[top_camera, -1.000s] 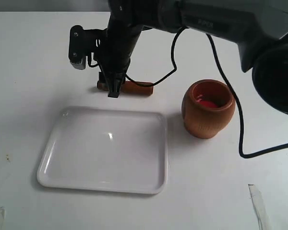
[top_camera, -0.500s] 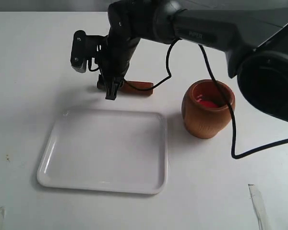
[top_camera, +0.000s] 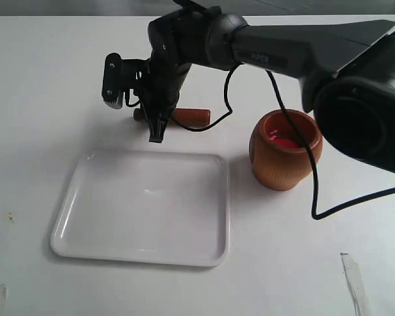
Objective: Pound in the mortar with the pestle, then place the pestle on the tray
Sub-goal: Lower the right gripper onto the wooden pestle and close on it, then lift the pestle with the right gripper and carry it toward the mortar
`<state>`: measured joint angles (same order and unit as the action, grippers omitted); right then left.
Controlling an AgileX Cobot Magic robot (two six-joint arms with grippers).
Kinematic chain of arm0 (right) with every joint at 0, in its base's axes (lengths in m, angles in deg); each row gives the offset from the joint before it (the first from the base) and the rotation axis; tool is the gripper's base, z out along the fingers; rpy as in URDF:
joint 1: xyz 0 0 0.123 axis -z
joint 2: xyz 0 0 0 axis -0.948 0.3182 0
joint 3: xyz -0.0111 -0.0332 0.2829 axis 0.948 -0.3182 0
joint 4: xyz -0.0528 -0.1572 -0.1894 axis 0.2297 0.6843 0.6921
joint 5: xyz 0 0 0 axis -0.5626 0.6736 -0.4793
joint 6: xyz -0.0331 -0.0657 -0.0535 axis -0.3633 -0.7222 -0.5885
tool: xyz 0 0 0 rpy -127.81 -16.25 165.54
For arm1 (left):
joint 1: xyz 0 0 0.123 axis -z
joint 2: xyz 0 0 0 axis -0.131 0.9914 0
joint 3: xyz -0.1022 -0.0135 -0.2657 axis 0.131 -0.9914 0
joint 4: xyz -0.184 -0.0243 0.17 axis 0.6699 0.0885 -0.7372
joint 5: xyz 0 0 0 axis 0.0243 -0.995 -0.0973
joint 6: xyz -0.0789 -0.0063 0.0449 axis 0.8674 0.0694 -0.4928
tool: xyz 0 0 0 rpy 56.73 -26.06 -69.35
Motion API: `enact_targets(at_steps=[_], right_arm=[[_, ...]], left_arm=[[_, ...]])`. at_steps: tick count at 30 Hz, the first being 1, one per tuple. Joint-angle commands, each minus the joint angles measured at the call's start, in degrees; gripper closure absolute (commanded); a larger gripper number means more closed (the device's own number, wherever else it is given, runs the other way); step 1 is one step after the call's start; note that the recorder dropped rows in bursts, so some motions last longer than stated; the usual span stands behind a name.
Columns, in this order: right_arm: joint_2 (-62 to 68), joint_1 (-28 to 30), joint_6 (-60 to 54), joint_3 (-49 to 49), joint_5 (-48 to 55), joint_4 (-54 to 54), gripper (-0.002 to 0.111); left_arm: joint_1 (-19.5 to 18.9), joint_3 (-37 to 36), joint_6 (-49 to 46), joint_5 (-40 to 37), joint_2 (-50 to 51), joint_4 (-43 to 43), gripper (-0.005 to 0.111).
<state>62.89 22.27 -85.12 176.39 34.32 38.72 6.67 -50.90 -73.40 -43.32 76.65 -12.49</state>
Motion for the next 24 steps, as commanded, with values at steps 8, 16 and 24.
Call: enact_targets(at_steps=[8, 16, 24], right_arm=[[1.7, 0.0, 1.3, 0.4, -2.7, 5.0, 0.108], [-4.1, 0.0, 10.8, 0.4, -13.6, 4.6, 0.108], [-17.2, 2.7, 24.2, -12.5, -33.0, 0.4, 0.108]], left_arm=[[0.4, 0.0, 0.5, 0.2, -0.1, 0.4, 0.107], [0.4, 0.0, 0.5, 0.2, -0.1, 0.4, 0.107], [0.4, 0.0, 0.5, 0.2, -0.1, 0.4, 0.107]])
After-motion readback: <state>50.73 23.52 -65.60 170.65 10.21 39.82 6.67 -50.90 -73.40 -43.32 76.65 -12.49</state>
